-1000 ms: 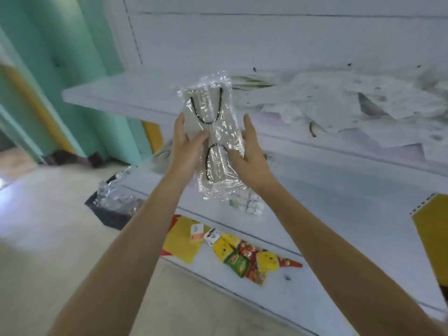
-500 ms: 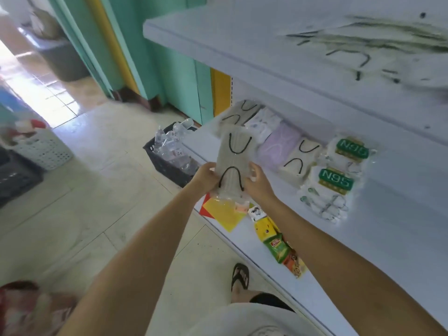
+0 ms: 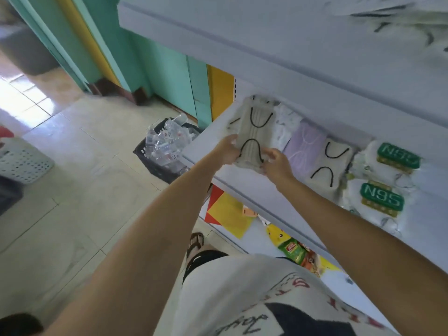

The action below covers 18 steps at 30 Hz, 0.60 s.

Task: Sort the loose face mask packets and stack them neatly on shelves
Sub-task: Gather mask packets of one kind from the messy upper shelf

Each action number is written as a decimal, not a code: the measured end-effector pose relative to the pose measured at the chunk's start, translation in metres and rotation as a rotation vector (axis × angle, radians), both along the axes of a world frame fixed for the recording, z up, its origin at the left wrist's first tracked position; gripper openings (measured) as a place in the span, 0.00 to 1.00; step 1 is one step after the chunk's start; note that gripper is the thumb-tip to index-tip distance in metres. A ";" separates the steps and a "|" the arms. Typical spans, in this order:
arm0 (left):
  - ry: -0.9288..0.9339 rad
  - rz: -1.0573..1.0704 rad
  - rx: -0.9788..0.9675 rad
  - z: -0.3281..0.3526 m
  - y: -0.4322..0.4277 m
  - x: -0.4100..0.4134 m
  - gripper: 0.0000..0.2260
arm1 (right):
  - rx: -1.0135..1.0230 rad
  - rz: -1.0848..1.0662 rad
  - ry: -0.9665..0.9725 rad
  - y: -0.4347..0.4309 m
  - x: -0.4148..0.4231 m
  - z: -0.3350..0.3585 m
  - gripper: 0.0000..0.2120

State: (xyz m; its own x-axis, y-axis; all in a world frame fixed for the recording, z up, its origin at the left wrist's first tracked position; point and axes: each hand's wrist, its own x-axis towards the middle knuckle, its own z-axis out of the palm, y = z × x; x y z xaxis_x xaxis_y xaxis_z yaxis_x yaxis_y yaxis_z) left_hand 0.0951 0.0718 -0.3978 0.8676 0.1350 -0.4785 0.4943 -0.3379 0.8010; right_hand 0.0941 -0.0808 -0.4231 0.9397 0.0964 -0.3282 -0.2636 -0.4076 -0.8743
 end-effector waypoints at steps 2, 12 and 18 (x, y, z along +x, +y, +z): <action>-0.100 0.000 0.047 -0.007 0.011 0.026 0.24 | -0.002 -0.053 -0.052 0.016 0.022 -0.004 0.19; -0.362 -0.235 0.371 -0.056 0.058 0.115 0.14 | -0.167 -0.351 -0.227 0.080 0.091 -0.048 0.14; -0.297 -0.465 0.580 -0.073 0.066 0.145 0.15 | -0.279 -0.228 -0.201 0.084 0.100 -0.059 0.15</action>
State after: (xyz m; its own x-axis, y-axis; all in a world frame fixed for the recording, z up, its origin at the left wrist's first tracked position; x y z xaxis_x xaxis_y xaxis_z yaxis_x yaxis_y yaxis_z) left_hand 0.2399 0.1375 -0.4704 0.9762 -0.1159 -0.1833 -0.0062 -0.8597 0.5108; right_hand 0.1943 0.0033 -0.4823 0.9747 -0.1882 -0.1206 -0.2101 -0.5870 -0.7818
